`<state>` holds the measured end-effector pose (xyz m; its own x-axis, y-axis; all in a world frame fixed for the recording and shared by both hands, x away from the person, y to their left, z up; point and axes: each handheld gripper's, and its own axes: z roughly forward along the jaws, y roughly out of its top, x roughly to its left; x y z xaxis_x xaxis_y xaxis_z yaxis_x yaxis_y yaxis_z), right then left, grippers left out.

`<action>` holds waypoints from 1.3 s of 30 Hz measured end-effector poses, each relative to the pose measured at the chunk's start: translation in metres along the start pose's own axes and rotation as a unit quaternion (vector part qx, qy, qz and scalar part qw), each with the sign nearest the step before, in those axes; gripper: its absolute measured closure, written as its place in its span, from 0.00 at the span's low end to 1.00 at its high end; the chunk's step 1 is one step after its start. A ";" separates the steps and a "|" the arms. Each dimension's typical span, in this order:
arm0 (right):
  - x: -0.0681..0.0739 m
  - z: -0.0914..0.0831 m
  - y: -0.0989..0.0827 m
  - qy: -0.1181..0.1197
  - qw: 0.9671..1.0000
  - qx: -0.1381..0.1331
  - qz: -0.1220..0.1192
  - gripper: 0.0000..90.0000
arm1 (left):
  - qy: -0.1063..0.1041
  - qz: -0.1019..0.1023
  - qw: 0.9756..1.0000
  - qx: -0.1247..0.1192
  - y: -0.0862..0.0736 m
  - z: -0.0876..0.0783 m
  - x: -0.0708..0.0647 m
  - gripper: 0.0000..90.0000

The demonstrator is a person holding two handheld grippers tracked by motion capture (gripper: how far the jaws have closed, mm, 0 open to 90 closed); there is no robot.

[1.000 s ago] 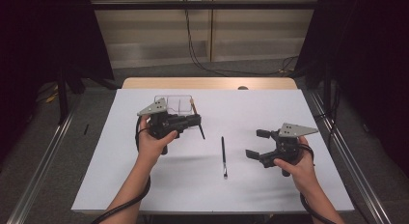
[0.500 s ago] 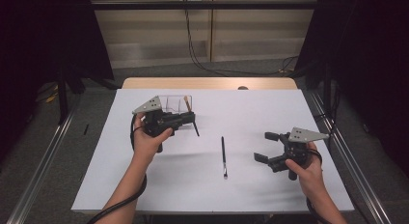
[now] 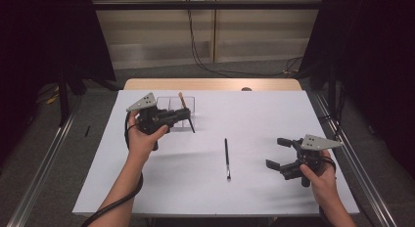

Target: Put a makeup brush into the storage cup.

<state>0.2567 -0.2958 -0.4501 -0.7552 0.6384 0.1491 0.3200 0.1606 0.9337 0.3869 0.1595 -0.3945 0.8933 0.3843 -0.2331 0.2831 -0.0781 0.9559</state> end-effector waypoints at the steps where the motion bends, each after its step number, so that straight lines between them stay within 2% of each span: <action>1: 0.000 -0.001 0.000 -0.001 1.000 0.000 -0.001 0.02 | 0.002 0.001 1.000 0.001 0.001 -0.001 0.001 0.93; 16: -0.004 -0.022 -0.010 -0.016 1.000 -0.005 -0.005 0.02 | 0.033 0.003 0.999 0.004 0.015 -0.014 0.015 0.93; 31: -0.006 -0.029 -0.019 -0.022 1.000 -0.012 -0.001 0.02 | 0.055 0.004 0.998 0.008 0.022 -0.021 0.027 0.93; 39: -0.005 -0.027 -0.021 -0.017 1.000 -0.012 -0.001 0.02 | 0.076 0.003 0.997 0.009 0.026 -0.023 0.036 0.93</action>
<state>0.2379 -0.3229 -0.4615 -0.7352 0.6639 0.1370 0.3049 0.1433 0.9416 0.4183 0.1925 -0.3735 0.8325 0.5182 -0.1962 0.2852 -0.0971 0.9535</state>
